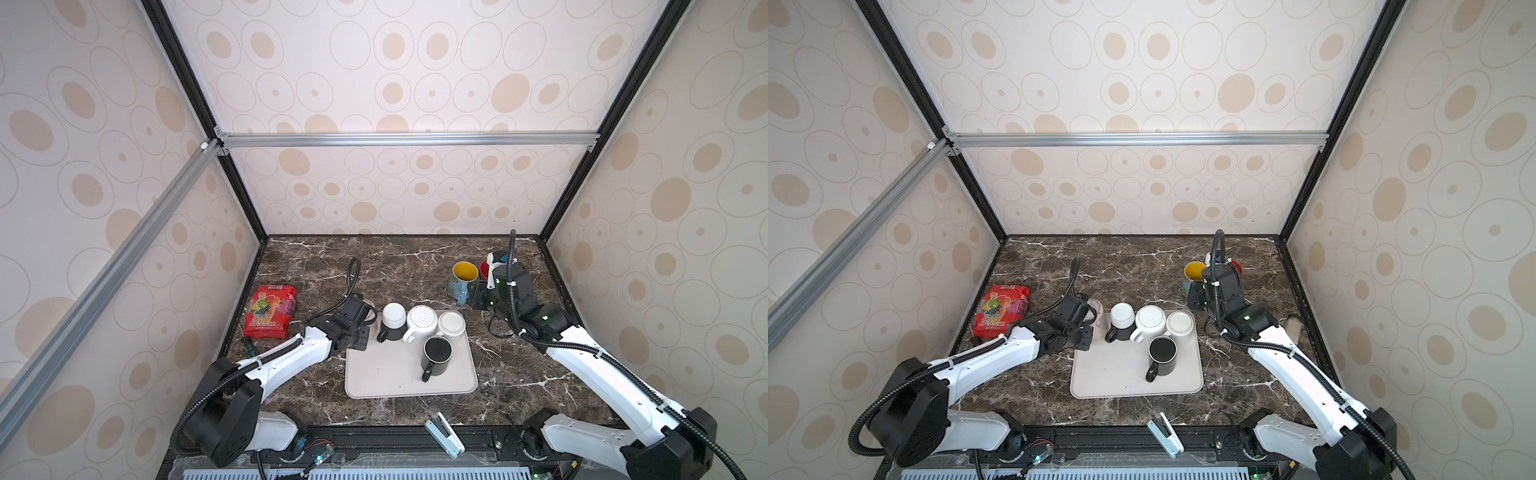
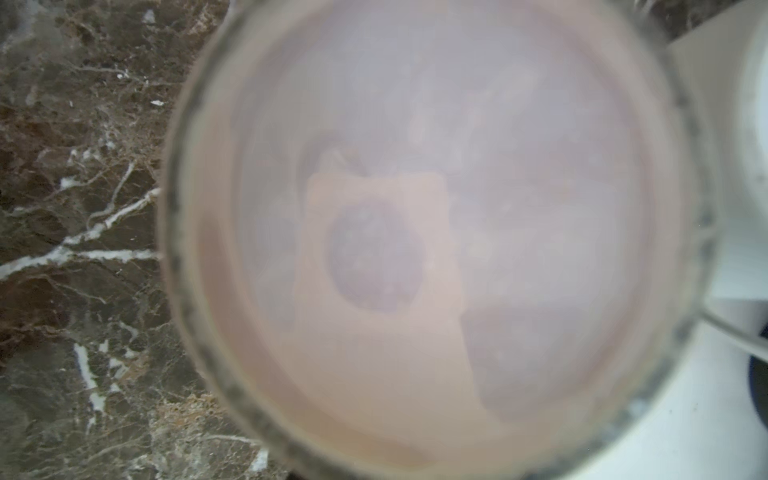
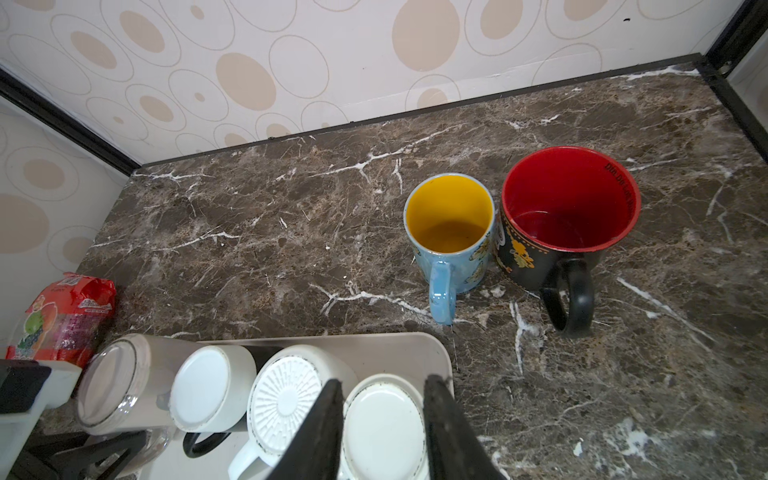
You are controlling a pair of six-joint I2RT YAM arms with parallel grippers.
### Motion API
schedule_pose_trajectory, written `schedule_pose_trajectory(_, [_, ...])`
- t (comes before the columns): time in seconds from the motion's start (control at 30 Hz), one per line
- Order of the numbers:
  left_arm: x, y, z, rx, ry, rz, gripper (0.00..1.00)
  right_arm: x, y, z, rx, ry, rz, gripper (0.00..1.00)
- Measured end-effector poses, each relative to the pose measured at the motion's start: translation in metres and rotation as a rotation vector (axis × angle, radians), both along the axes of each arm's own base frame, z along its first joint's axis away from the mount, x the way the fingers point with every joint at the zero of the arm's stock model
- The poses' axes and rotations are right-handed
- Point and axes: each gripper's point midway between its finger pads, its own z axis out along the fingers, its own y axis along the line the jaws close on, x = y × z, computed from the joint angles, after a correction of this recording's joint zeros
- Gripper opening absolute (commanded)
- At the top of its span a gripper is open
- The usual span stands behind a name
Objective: Turn the mug right side up
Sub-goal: 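Close the left gripper on the pink mug and lift it off the tray, then raise the pink mug high with the left gripper while the right gripper reaches toward it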
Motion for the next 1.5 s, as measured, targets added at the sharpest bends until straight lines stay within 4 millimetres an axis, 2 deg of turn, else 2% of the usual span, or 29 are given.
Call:
schedule_pose_trajectory(0.13, [0.000,0.000,0.001,0.008,-0.001,-0.002,0.01,-0.001,0.002,0.000,0.004,0.002,0.008,0.35])
schedule_pose_trajectory(0.4, [0.001,0.001,0.009,0.033,-0.010,-0.001,0.00,-0.009,0.023,-0.001,0.022,0.010,0.083,0.34])
schedule_pose_trajectory(0.53, [-0.002,0.006,0.025,0.034,-0.036,0.005,0.00,-0.015,0.043,-0.002,0.036,0.014,0.149,0.35])
schedule_pose_trajectory(0.63, [-0.003,0.013,0.049,0.033,-0.093,0.017,0.00,-0.020,0.060,0.001,0.063,0.000,0.203,0.35])
schedule_pose_trajectory(0.83, [0.003,0.017,0.116,-0.041,-0.267,0.039,0.00,-0.027,0.090,-0.002,0.189,-0.008,0.297,0.39])
schedule_pose_trajectory(1.03, [-0.002,0.000,0.181,-0.283,-0.443,0.000,0.00,-0.029,0.119,-0.016,0.350,0.012,0.379,0.44])
schedule_pose_trajectory(1.13, [-0.004,-0.016,0.211,-0.435,-0.509,-0.036,0.00,-0.030,0.137,-0.014,0.443,0.014,0.442,0.46])
schedule_pose_trajectory(1.2, [-0.006,-0.027,0.227,-0.531,-0.533,-0.067,0.00,-0.031,0.148,-0.007,0.501,0.008,0.489,0.47])
schedule_pose_trajectory(1.33, [-0.012,-0.050,0.258,-0.717,-0.567,-0.138,0.00,-0.038,0.169,0.021,0.629,-0.036,0.615,0.50])
schedule_pose_trajectory(1.5, [-0.021,-0.066,0.285,-0.904,-0.602,-0.205,0.00,-0.053,0.188,0.054,0.764,-0.096,0.779,0.51])
